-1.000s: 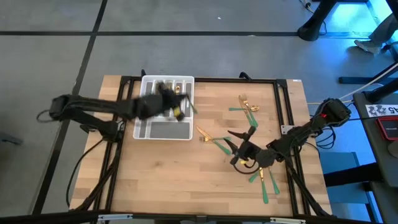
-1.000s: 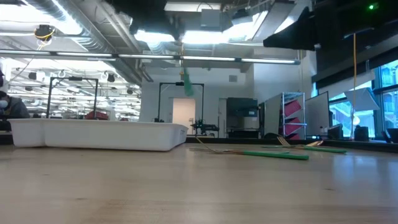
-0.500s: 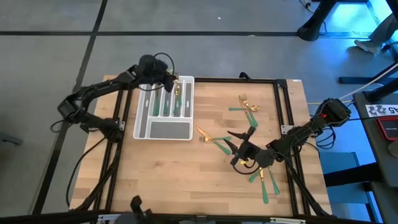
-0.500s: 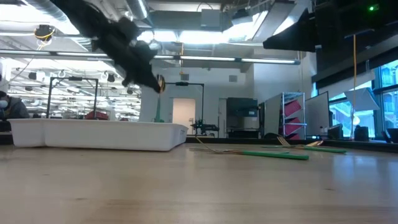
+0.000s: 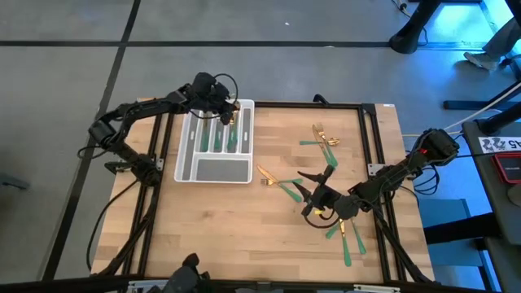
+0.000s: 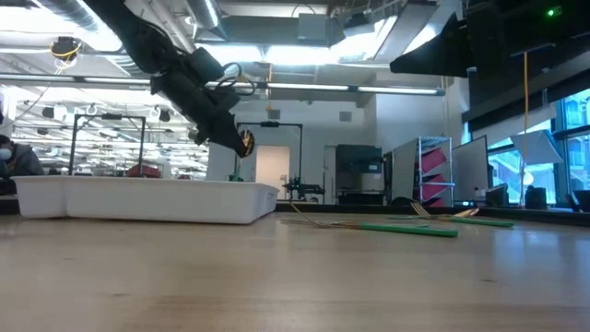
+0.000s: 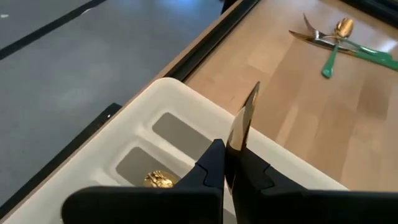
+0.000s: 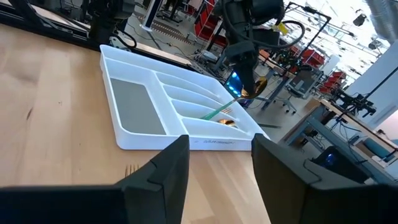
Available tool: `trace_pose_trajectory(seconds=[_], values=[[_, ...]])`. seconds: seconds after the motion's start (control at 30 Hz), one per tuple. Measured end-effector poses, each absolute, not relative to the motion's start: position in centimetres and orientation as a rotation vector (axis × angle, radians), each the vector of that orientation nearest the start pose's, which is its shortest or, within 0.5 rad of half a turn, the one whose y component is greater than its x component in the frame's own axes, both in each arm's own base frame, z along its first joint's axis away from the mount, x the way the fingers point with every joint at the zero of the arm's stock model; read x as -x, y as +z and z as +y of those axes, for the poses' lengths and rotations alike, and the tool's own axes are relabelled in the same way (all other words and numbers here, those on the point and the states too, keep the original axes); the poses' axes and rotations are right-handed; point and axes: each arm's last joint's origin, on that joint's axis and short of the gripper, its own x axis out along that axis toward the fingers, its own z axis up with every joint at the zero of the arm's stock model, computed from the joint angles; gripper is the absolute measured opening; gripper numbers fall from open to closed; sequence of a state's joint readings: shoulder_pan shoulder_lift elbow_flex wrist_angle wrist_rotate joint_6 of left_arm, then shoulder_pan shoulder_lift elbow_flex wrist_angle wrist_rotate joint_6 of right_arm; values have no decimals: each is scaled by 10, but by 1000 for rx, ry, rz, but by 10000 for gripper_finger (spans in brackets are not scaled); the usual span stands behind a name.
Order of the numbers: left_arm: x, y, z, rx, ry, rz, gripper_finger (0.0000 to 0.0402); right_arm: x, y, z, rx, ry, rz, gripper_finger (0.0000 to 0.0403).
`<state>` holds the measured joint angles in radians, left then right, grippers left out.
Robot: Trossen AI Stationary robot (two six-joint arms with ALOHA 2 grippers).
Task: Sort silverware
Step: Put the green spoon into the white cutlery tray
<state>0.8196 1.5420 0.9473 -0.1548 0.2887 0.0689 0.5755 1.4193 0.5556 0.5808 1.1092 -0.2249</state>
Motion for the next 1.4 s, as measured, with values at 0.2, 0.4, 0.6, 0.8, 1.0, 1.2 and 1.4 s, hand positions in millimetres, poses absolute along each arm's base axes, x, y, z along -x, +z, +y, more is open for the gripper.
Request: trace_pose_trajectory(seconds=[0.2, 0.4, 0.6, 0.8, 1.0, 1.2, 1.4], values=[[-228, 213, 233, 313, 471, 682, 0, -234, 195, 121, 422, -507, 248, 169], [-231, 240, 233, 318, 459, 710, 0, -234, 194, 121, 424, -507, 251, 170], [-230, 253, 233, 380, 429, 739, 0, -234, 194, 121, 403, -509, 246, 170], [-228, 234, 236, 416, 431, 764, 0, -235, 194, 122, 391, -474, 244, 170], [-233, 210, 246, 457, 434, 810, 0, -235, 193, 123, 388, -438, 245, 170], [-232, 193, 257, 483, 464, 838, 18, -235, 193, 123, 394, -437, 251, 170], [-228, 188, 260, 501, 512, 864, 77, -235, 192, 123, 397, -436, 254, 170]])
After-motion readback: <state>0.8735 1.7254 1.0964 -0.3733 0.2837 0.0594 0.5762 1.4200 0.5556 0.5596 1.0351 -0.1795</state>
